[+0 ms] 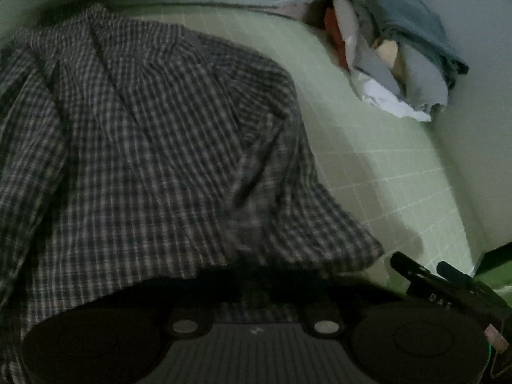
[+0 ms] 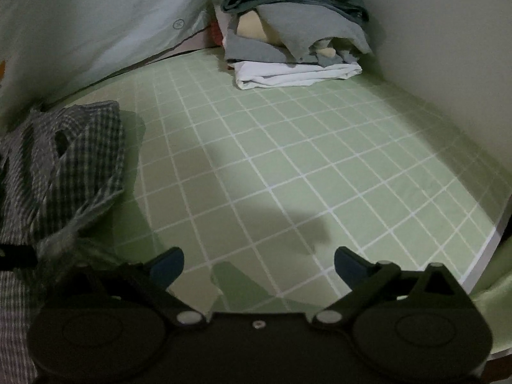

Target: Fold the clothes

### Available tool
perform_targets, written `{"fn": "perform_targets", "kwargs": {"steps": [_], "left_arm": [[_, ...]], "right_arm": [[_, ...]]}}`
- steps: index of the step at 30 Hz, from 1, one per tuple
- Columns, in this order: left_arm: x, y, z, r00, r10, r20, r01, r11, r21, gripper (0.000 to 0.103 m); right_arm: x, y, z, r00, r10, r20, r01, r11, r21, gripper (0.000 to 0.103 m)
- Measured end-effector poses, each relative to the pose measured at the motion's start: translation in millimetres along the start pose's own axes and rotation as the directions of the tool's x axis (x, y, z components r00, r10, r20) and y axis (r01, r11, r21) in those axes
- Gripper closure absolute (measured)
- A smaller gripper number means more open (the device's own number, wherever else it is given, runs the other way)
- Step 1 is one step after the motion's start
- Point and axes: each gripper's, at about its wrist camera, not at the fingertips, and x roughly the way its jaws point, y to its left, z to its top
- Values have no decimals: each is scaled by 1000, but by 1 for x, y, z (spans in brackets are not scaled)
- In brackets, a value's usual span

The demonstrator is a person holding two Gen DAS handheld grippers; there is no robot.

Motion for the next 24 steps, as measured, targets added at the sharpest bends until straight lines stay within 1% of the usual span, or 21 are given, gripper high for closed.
{"fn": "perform_targets", "kwargs": {"steps": [4, 8, 10, 13, 16, 19, 21, 22, 23, 24], "left_arm": [[-8, 5, 4, 999, -7, 43, 8, 1000, -22, 101], [-29, 18, 11, 995, -9, 104, 15, 998, -57, 102], [-44, 26, 16, 990, -8, 144, 21, 996, -86, 102], [-75, 46, 27, 973, 2, 233, 34, 988, -152, 102], [-110, 72, 37, 945, 28, 326, 46, 975, -219, 102], [-152, 108, 47, 907, 86, 412, 30, 963, -267, 102], [-180, 135, 54, 878, 135, 459, 10, 954, -299, 102], [-193, 151, 56, 861, 171, 478, -11, 947, -320, 102], [-206, 169, 58, 842, 216, 494, -40, 939, -343, 102], [-215, 187, 59, 823, 269, 500, -74, 924, -375, 102]], "right_arm": [[1, -2, -1, 1000, -4, -5, 4, 1000, 7, 1], [1, -2, -2, 1000, -8, -10, 8, 1000, 23, 1], [0, 1, -3, 1000, -8, -8, 8, 1000, 27, 1], [0, 7, -3, 1000, -4, -8, 4, 1000, 31, 1], [-1, 18, -3, 1000, 3, -8, -3, 1000, 28, 1], [-6, 35, -7, 1000, 15, -5, -15, 1000, 18, 1], [-10, 48, -10, 1000, 22, -5, -21, 1000, 10, 1], [-12, 54, -12, 1000, 25, -5, -25, 1000, 6, 1], [-14, 60, -14, 1000, 28, -5, -28, 1000, 2, 1], [-16, 66, -15, 999, 32, -5, -32, 999, -1, 1]]}}
